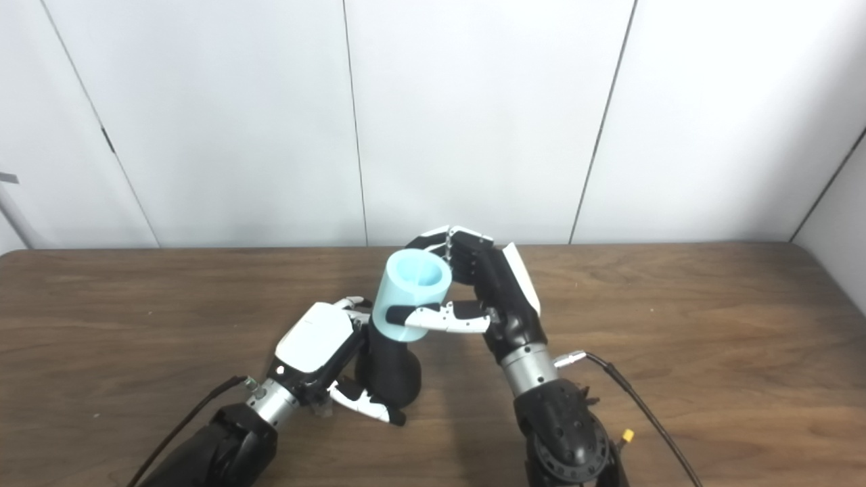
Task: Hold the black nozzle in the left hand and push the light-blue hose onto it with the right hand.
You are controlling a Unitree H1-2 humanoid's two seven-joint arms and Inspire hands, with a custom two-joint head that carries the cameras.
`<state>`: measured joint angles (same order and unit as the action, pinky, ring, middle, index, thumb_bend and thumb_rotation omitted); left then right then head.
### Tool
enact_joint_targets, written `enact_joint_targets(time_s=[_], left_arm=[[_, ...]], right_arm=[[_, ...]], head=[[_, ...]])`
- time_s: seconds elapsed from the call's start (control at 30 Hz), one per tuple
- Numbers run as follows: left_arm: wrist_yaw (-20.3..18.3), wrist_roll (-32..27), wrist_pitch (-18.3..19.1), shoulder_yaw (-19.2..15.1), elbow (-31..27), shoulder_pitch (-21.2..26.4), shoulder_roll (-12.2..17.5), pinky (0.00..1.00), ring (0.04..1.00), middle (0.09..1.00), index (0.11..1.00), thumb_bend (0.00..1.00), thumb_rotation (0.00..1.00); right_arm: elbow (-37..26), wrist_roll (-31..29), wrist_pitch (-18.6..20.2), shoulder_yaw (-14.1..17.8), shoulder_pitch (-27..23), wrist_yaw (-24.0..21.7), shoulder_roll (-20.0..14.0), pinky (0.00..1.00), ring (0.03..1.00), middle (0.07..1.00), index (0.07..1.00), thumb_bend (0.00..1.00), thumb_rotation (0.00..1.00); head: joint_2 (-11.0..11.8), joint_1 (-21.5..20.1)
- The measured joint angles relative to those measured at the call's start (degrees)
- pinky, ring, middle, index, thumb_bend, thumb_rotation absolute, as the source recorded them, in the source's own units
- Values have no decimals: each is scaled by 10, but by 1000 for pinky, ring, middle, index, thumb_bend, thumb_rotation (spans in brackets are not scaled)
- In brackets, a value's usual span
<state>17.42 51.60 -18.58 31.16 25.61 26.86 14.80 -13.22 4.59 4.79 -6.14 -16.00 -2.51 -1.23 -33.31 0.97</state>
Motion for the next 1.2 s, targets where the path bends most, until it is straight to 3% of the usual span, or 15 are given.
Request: enact_joint_targets(time_s=[0.17, 0.73, 1.2], left_arm=[[-1, 0, 2, 2, -3, -1, 0, 822, 503, 474, 494, 523, 0], [-4, 1, 4, 8, -20, -9, 7, 822, 517, 483, 484, 524, 0], [-11, -2, 10, 7, -33, -18, 12, 829, 534, 482, 485, 524, 0]], right_arm=[[14, 5, -26, -1, 0, 0, -1, 247, 383, 456, 534, 513, 0], [41, 34, -53, -6, 6, 0, 0, 273, 398, 463, 532, 514, 0], [112, 22, -147, -4, -6, 5, 5, 297, 408, 464, 525, 516, 0]], head=[[-1, 1], [-3, 1], [-3, 3]])
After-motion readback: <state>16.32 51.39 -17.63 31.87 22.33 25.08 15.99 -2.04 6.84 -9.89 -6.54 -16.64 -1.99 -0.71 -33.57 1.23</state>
